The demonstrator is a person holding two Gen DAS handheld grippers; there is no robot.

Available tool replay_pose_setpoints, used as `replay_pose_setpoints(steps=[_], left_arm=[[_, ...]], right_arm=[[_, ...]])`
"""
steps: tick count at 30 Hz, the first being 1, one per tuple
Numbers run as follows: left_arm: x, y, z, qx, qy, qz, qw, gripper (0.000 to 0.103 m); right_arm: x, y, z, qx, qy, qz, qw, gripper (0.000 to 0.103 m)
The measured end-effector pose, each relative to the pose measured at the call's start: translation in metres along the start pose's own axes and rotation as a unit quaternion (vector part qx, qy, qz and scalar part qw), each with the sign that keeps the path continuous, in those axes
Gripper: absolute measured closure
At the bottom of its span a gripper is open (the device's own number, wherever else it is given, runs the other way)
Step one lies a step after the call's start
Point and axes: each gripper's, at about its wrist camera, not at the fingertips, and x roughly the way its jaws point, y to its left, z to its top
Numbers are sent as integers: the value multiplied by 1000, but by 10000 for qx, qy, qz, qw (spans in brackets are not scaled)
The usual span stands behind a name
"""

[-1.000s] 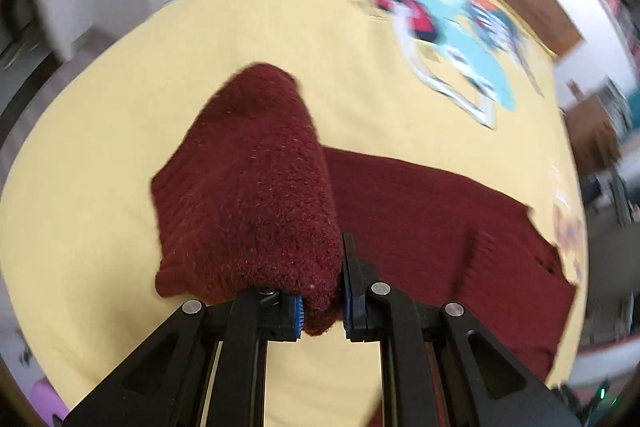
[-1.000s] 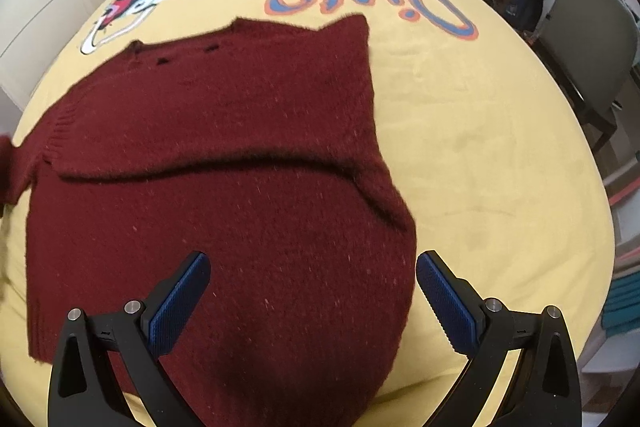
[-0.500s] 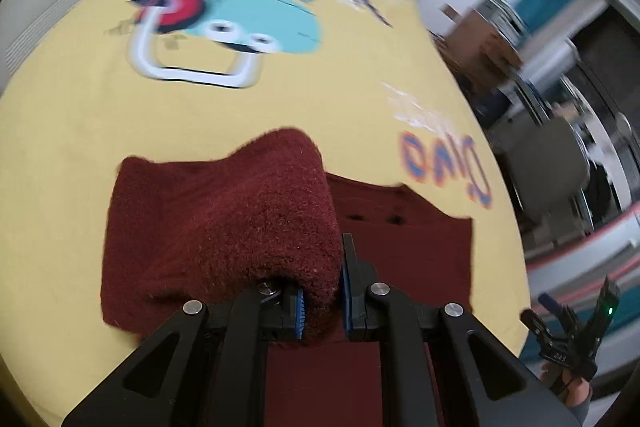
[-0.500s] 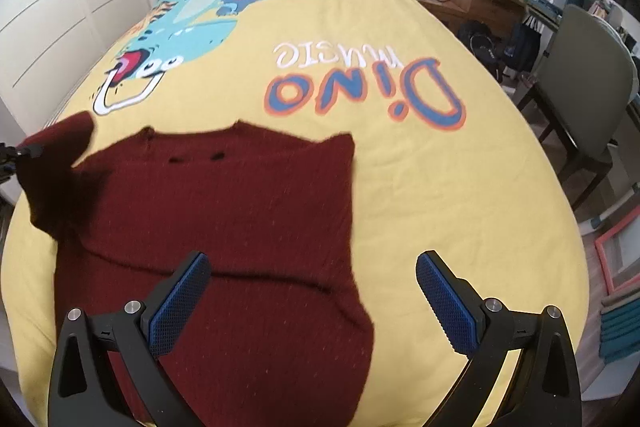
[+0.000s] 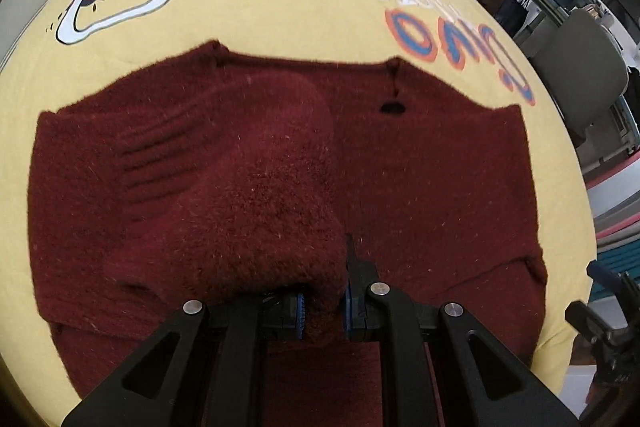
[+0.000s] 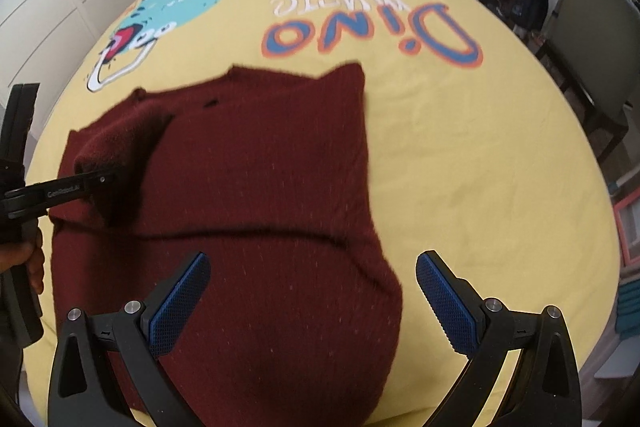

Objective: Fold small clothes

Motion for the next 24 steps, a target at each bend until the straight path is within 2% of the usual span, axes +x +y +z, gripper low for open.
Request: replay_pose_setpoints(steps=[8, 9, 11, 13, 14, 15, 24], left_arm=[[15, 2, -5, -233, 183, 118, 9995, 87], [13, 3, -5, -277, 187, 139, 9993, 84], [12, 5, -5, -323, 229, 249, 9989, 65], [9, 6, -6, -399, 259, 307, 9984, 14], [5, 7, -6, -429, 195, 310, 9984, 7], [2, 6, -5, -411, 146, 340, 9985, 4], [-29, 15, -12, -63, -94, 513, 9986, 1]], right_arm=[[13, -1, -17, 95, 175, 88, 9998, 0], [13, -1, -18, 99, 181, 88, 9997, 0], [14, -1, -19, 105, 190, 83, 9997, 0], [14, 0, -19, 103, 192, 99, 9997, 0], [14, 0, -19, 102, 191, 104, 9997, 0], [14, 1, -19, 96, 189, 106, 9997, 0], [13, 1, -22, 118, 166, 138, 9997, 0]])
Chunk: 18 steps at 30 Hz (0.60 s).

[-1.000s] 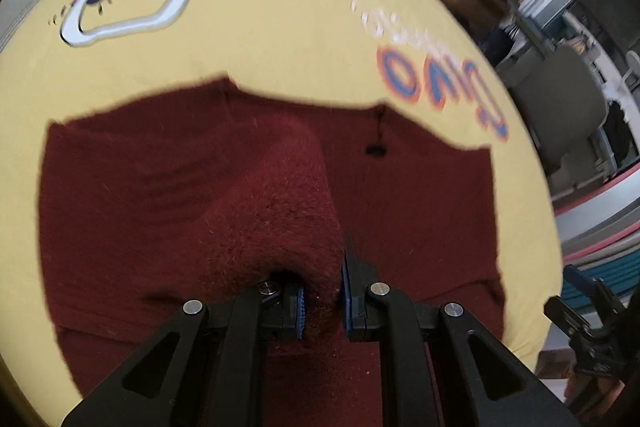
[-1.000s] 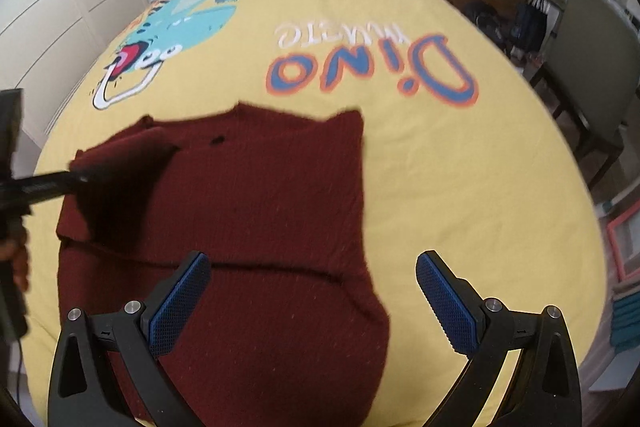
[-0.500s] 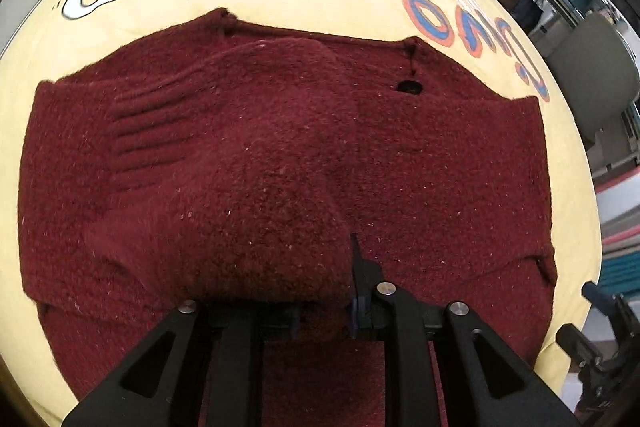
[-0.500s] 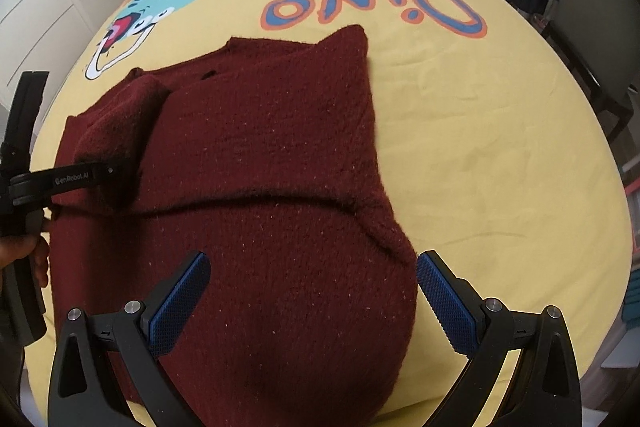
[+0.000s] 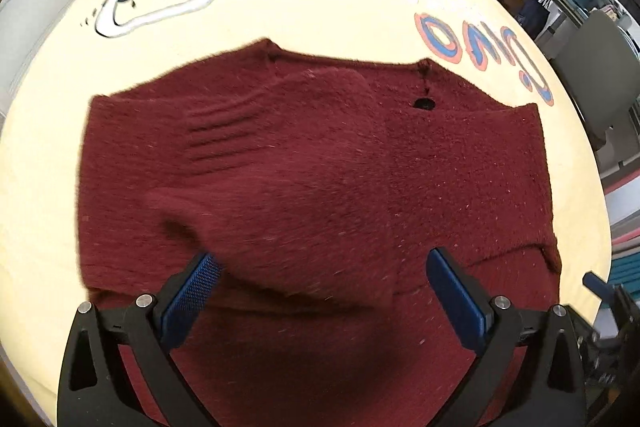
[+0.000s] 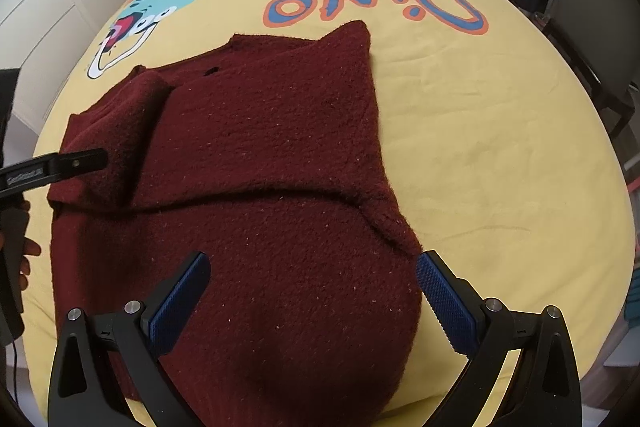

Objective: Fold small clothes

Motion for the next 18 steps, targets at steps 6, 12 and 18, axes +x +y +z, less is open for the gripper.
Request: replay_pose_setpoints(steps=[6, 12, 18], left_arm=[[-19, 37, -18, -133, -171, -29, 9998, 1], [-14, 103, -40, -223, -90, 554, 9982, 1], [4, 148, -51, -593, 139, 497, 9969, 2]], right_arm=[[-3, 3, -1, -46, 13, -7, 10000, 0], [-5, 13, -5, -134, 4, -18, 9999, 0], [2, 30, -12, -291, 151, -21, 9995, 0]])
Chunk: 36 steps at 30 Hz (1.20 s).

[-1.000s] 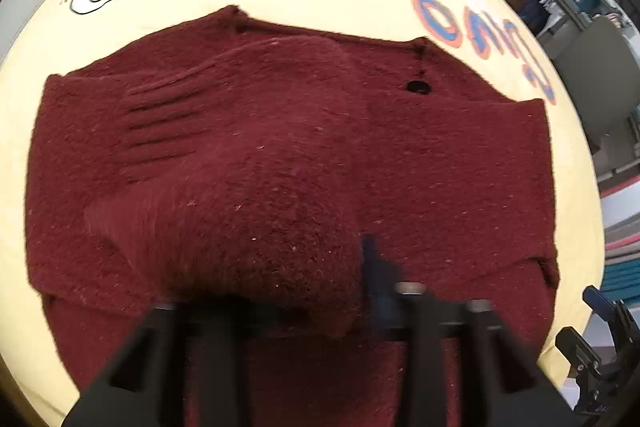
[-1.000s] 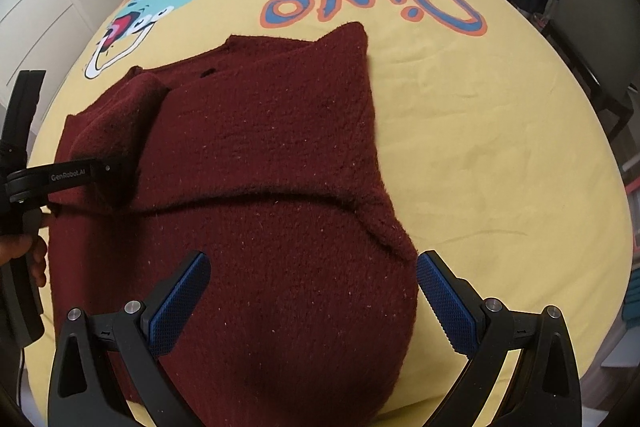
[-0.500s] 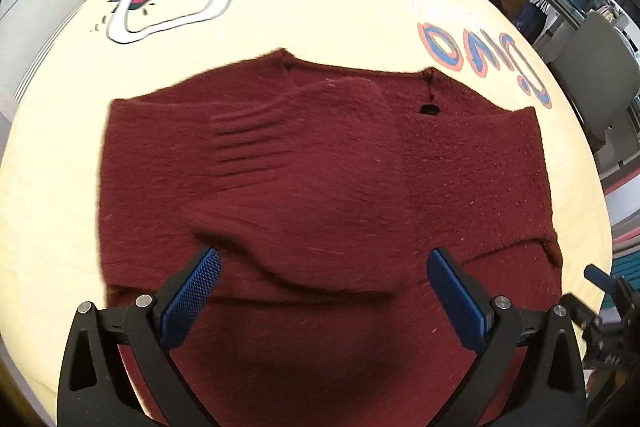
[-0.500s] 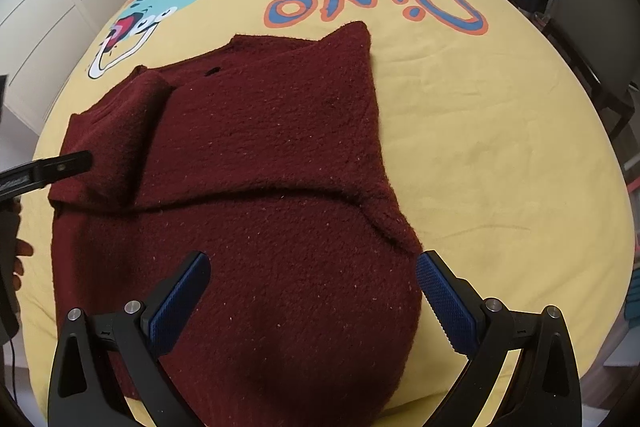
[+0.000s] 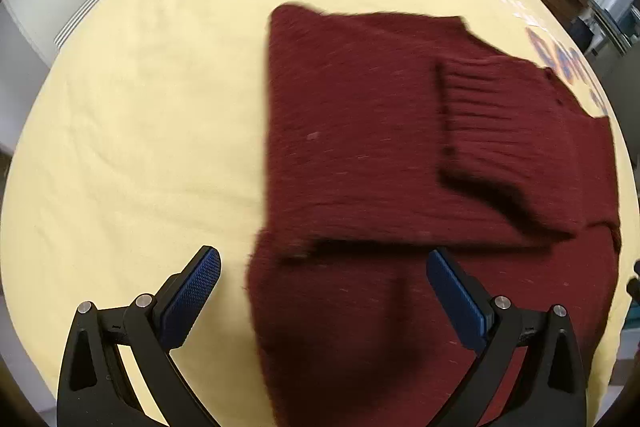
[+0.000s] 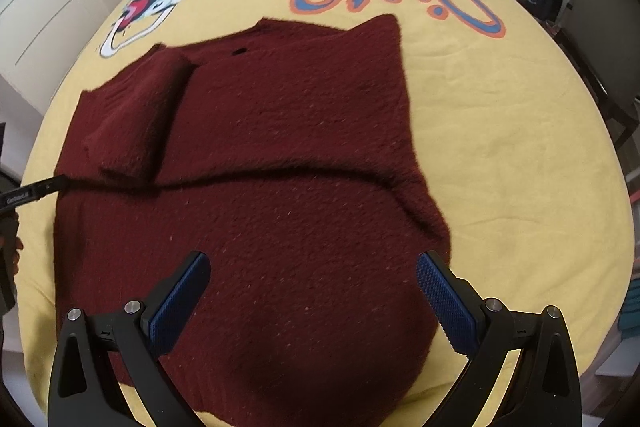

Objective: Fold small clothes

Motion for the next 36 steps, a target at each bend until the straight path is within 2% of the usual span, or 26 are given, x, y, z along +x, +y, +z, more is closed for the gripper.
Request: replay_pose_setpoints(steps=[3, 6, 9, 11, 12, 13, 14, 15, 21, 24, 26, 28, 32, 36], left_arm=[[15, 10, 4, -91, 90, -48, 9999, 5], [26, 13, 8, -38, 161, -33, 9999, 26], [31, 12, 12, 112, 140, -175, 9997, 30], [31, 9, 13, 236, 125, -241, 9994, 42], [31, 9, 14, 280, 116, -270, 9992, 55], [30, 7, 15, 347, 119, -365, 9987, 62], [30, 7, 16, 374, 135, -463, 9981, 78], [31, 6, 16, 397, 179, -548, 9975, 87], [38, -1, 23, 630, 345, -545, 9959, 88], [40, -5, 25, 633, 366, -528, 9959, 88], [42, 2, 27, 596, 410, -559, 9958, 88], [43, 2, 30, 544, 461, -588, 9957, 88], [46, 1, 32, 636, 524, -494, 9954, 87], [51, -10, 37, 680, 543, -447, 9952, 87]], right_arm=[[4, 8, -2, -66, 91, -37, 9999, 0], [5, 14, -1, -137, 145, -112, 9997, 0], [7, 20, 3, -221, 172, -182, 9994, 0], [6, 28, 8, -299, 157, -220, 9992, 0], [5, 33, 12, -346, 128, -212, 9991, 0], [5, 39, 15, -401, 94, -195, 9990, 0], [4, 48, 21, -493, 46, -166, 9986, 0], [3, 58, 28, -596, 3, -139, 9981, 0], [4, 129, 70, -1273, -188, 150, 9916, 0], [15, 181, 89, -1909, -293, 214, 9809, 0], [29, 209, 97, -2153, -145, 520, 9751, 1], [46, 231, 102, -2317, -24, 622, 9708, 1], [80, 254, 108, -2638, 145, 380, 9637, 1], [105, 255, 109, -2618, 339, 367, 9638, 1]])
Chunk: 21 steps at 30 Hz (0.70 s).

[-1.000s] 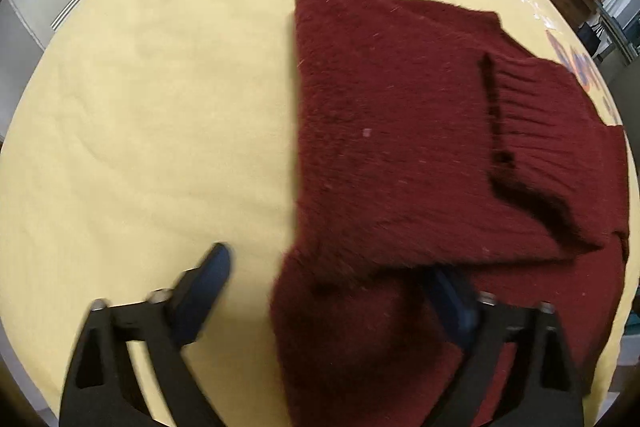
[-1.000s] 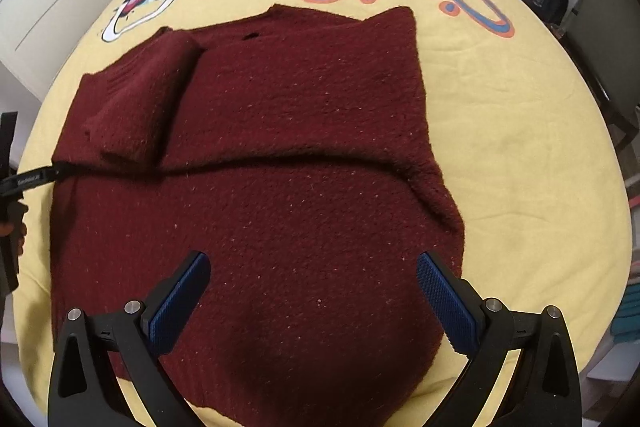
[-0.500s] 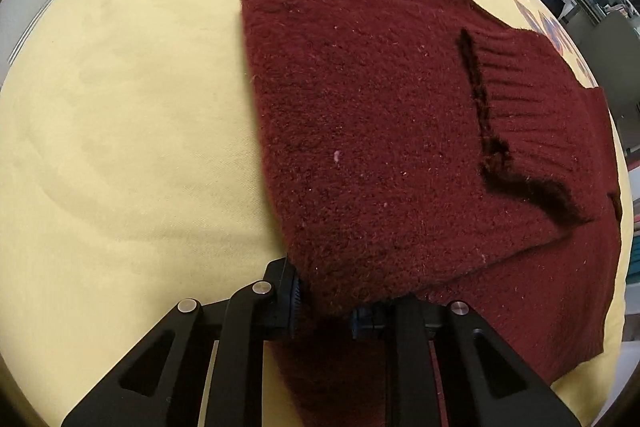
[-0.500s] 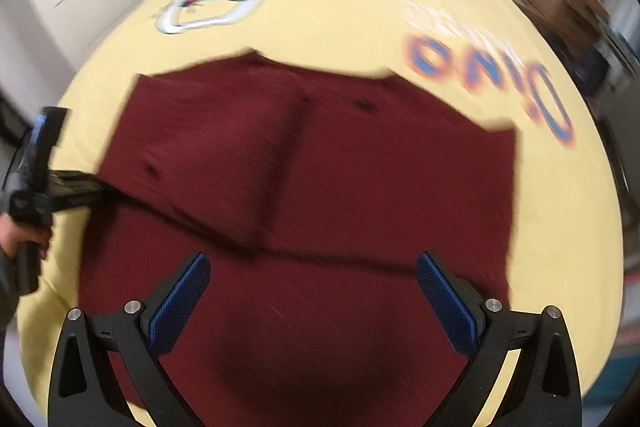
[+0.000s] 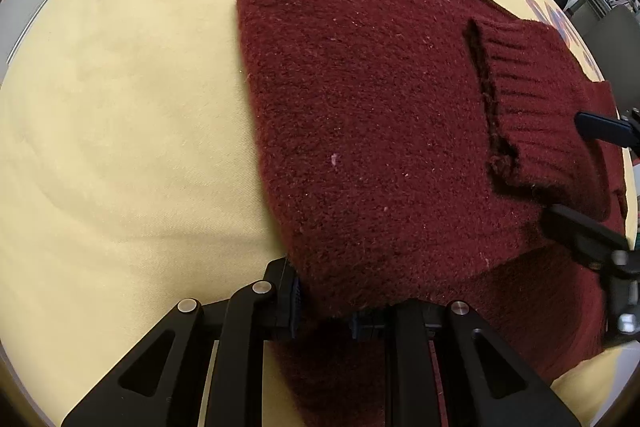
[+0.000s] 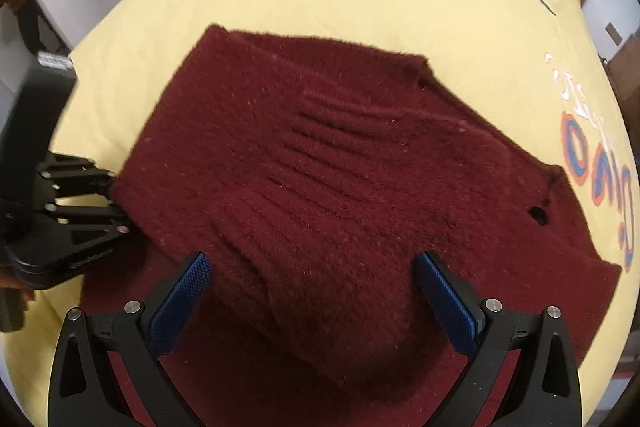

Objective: Fold small clothes

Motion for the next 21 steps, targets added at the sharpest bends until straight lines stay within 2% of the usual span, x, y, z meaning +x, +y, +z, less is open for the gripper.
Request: replay_pose_setpoints(steps=[1, 3, 4, 6, 7, 8, 11, 21], left_arm=[[1, -1, 1, -6, 2, -2, 10000, 87], [1, -1, 4, 1, 9, 20, 10000, 87], [1, -2, 3, 15, 13, 43, 10000, 87], [2, -4, 4, 43, 27, 89, 9999, 87], [3, -6, 4, 47, 35, 105, 9999, 87], [4, -8, 5, 45, 42, 113, 9999, 87], [5, -11, 5, 39, 46, 124, 9999, 87], [4, -23, 5, 65, 116, 366, 9992, 88]], right_arm=[[5, 1, -1, -85, 41, -95, 9999, 4], [11, 3, -3, -197, 95, -239, 9995, 18], [13, 2, -4, -197, 91, -314, 9993, 35], [13, -1, -6, -114, 56, -429, 9990, 51], [11, -4, -7, -39, 19, -423, 9991, 69], [8, -10, -8, 73, -16, -423, 9991, 81], [-3, -25, -8, 418, -106, -234, 9988, 86], [-45, -102, -34, 1591, -455, -181, 9860, 86]])
